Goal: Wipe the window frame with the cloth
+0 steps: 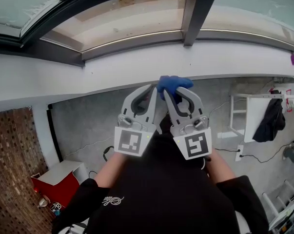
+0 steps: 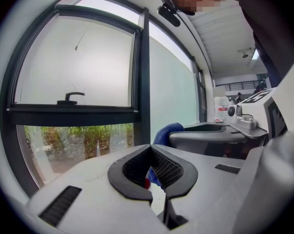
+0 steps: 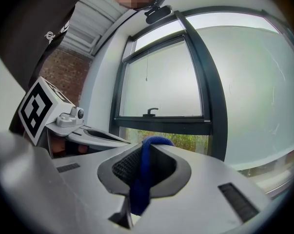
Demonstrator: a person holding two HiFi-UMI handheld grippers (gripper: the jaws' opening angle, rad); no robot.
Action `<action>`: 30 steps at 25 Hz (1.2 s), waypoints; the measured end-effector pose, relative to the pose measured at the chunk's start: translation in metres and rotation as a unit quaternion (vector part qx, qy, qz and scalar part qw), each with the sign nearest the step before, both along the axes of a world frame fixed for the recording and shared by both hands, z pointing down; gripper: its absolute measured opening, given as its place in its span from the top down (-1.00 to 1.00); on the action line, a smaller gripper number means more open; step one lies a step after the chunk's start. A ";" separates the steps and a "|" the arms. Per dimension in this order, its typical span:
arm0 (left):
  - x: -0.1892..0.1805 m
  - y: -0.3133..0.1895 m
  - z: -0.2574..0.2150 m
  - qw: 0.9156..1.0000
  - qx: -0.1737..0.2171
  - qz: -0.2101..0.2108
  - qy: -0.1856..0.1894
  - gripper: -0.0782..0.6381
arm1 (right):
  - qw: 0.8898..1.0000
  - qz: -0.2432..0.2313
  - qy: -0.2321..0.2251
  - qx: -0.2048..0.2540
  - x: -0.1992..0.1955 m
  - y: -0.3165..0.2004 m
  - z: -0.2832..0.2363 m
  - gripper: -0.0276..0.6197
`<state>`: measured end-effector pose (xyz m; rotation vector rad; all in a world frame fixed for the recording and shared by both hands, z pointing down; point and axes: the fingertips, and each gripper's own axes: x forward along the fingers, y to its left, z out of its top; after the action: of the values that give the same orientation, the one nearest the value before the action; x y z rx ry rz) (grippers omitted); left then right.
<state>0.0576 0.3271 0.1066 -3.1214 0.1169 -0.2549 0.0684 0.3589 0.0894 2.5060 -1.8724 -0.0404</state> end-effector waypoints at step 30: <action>-0.121 -0.148 -0.008 0.980 -0.021 -0.199 0.006 0.77 | 0.986 -0.166 0.009 -0.023 -0.088 -0.152 -0.014 0.84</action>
<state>-0.0635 0.1787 0.0988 -3.1113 0.7497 -0.2423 -0.0198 0.2073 0.0757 2.1295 -2.2321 -0.0208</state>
